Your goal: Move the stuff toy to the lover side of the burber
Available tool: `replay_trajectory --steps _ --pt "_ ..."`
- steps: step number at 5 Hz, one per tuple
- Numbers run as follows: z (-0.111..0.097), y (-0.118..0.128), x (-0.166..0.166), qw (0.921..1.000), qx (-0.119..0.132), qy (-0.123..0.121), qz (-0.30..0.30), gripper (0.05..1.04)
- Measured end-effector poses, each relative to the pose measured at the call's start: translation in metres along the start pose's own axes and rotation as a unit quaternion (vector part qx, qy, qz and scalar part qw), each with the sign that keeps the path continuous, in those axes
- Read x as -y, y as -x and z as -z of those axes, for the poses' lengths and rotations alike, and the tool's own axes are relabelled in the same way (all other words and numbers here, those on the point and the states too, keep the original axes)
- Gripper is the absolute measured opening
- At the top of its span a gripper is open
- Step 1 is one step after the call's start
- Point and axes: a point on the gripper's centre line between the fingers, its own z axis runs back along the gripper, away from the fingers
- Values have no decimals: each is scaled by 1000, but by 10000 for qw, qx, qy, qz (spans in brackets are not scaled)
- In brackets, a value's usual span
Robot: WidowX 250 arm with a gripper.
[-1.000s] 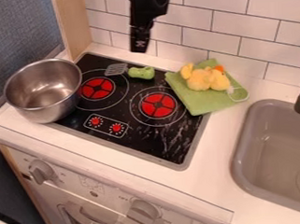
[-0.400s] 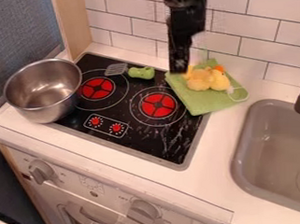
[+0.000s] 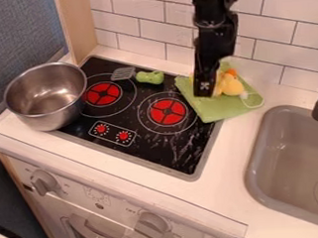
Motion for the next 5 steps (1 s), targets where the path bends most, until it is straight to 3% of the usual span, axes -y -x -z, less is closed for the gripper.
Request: replay_trajectory --steps 1,2,3,4,5 --pt "8 -2 0 10000 -40 65 49 951" --pt "17 -4 2 9995 -212 131 195 676" --pt "17 -5 1 9996 -218 102 179 405" --pt "17 -4 2 9996 -236 109 150 265" --pt "18 -1 3 9993 -310 131 167 226"
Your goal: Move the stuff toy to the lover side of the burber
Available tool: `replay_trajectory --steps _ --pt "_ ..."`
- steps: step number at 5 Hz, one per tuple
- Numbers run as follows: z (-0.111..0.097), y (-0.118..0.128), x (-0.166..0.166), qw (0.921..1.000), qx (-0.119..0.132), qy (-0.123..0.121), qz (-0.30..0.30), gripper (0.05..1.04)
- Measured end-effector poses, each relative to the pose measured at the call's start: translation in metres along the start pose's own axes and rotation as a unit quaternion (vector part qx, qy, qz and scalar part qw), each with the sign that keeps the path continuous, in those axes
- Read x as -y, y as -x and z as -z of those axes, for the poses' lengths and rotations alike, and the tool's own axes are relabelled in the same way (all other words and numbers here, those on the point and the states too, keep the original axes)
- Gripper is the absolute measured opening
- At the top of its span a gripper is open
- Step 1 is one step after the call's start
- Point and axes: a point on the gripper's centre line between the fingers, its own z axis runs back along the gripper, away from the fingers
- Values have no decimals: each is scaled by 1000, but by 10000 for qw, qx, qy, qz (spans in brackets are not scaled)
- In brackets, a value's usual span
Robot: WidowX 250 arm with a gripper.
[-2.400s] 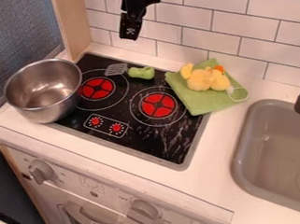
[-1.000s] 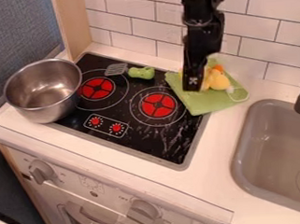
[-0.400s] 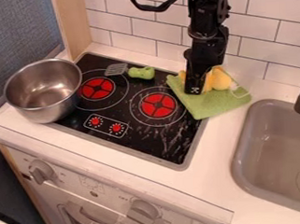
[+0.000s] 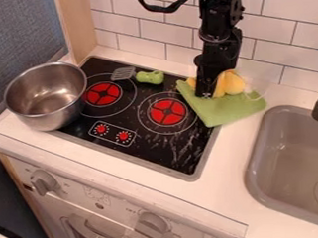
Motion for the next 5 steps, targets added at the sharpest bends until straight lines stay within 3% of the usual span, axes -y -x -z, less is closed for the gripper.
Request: replay_trajectory --steps 1,2,3,4,5 --pt "-16 -8 -7 9994 -107 -44 318 224" --pt "-40 -21 -26 9980 79 -312 547 224" --pt "-50 -20 -29 9946 -19 -299 993 224" --pt "-50 -13 -14 9923 -8 -209 1220 224" --pt "-79 18 8 9928 -150 -278 1157 224"
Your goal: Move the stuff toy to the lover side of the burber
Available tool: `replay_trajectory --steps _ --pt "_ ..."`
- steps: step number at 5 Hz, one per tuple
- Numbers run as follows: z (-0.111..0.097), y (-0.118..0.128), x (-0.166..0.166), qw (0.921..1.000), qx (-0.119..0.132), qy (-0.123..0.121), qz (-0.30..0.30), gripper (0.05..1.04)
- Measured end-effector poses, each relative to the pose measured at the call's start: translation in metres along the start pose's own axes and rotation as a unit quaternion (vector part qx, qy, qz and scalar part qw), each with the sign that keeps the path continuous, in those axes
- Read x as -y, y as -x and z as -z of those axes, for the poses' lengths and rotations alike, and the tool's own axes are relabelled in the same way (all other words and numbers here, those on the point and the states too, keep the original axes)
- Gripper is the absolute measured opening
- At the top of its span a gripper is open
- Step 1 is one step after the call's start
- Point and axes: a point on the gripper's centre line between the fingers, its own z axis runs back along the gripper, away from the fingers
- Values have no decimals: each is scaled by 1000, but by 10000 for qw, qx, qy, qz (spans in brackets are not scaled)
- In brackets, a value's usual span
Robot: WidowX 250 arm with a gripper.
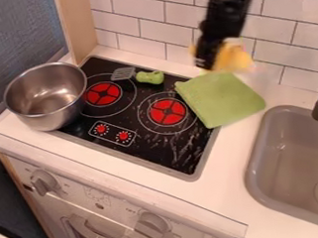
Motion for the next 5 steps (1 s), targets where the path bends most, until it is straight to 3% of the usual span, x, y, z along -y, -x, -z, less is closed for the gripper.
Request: replay_trajectory --steps 1,2,3,4,5 --pt "-9 37 31 9983 3 -39 -578 224" --pt "-1 54 57 9975 84 -175 -679 224" --pt "27 79 81 9962 75 -230 -836 224" --pt "46 79 93 9961 112 -415 -776 224" --pt "58 86 91 9945 -103 -441 -939 224"
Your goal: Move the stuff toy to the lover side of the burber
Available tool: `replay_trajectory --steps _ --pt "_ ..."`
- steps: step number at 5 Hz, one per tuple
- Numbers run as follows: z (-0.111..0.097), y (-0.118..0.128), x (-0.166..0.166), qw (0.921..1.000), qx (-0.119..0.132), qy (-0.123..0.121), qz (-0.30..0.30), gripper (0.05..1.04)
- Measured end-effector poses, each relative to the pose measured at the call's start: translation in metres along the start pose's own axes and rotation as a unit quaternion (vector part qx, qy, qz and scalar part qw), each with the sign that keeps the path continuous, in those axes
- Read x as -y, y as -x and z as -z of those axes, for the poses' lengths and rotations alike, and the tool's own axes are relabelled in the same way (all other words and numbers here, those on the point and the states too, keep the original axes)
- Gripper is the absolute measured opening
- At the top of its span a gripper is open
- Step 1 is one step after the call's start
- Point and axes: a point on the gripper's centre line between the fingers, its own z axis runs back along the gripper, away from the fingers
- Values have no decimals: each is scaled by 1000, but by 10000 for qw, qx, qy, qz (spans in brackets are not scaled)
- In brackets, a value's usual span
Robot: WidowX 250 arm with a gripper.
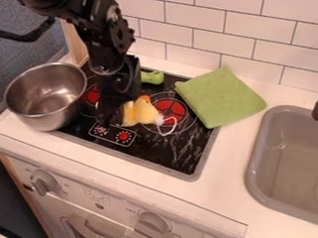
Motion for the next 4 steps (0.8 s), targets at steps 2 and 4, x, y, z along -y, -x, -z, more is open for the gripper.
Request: replay_trajectory --steps 2,4 --pt "14 -2 6 9994 -278 172 69 520" --pt "11 -4 8 9994 -261 239 -20 1008"
